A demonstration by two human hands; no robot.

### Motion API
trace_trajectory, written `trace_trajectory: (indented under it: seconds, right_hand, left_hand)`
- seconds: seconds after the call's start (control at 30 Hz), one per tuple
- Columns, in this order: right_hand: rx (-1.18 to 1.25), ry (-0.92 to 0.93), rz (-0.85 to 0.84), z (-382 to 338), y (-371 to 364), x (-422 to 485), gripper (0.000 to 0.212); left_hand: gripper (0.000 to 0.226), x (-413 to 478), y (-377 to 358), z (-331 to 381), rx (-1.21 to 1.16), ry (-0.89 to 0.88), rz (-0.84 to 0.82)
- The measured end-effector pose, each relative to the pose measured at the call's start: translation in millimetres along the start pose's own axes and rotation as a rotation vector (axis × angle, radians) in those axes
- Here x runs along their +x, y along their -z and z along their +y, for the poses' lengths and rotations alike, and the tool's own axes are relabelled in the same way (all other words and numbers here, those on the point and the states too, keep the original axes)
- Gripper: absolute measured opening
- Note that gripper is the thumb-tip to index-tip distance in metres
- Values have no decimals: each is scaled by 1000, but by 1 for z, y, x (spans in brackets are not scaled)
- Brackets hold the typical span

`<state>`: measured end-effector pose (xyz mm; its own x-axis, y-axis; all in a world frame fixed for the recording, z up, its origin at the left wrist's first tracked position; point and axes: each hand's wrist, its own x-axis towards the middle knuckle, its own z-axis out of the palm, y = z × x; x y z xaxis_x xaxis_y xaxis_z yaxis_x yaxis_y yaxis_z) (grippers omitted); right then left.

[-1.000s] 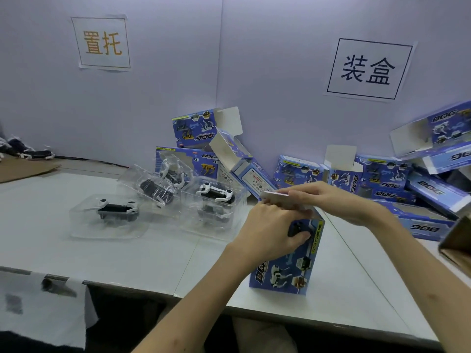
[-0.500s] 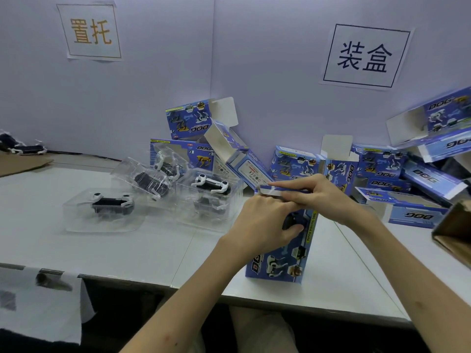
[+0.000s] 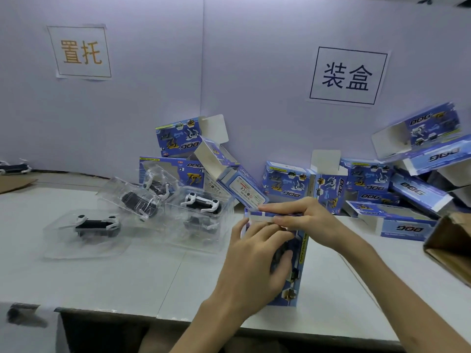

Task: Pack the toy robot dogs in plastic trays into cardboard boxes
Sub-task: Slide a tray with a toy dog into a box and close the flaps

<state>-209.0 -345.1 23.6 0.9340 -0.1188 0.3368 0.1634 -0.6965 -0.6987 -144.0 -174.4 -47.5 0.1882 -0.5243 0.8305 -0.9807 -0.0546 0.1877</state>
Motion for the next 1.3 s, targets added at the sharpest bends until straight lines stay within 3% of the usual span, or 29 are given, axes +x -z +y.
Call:
trace_trajectory:
  seconds: [0.27,0.87,1.1,1.2,1.3]
  right_hand:
    - [-69,19,-22,-3,-2,3,34]
    - [-122,-68,-178,-19,9,2,28]
    - [-354,-15,-118,-25,-1,-14,33]
    - [-477,-20,-106,-25,-6,-20,38]
    - [-586,-26,-108,-26,-10,-25,42]
  left_hand:
    - [19,-17,-8,12,-34,43,55]
    - [21,-16,2,-10,-203,-64,110]
    - [16,-26,-1,-12,-284,-103,146]
    - [18,-30,-2,-17,-372,-62,194]
    - [30,-26,-3,-25,-286,15,269]
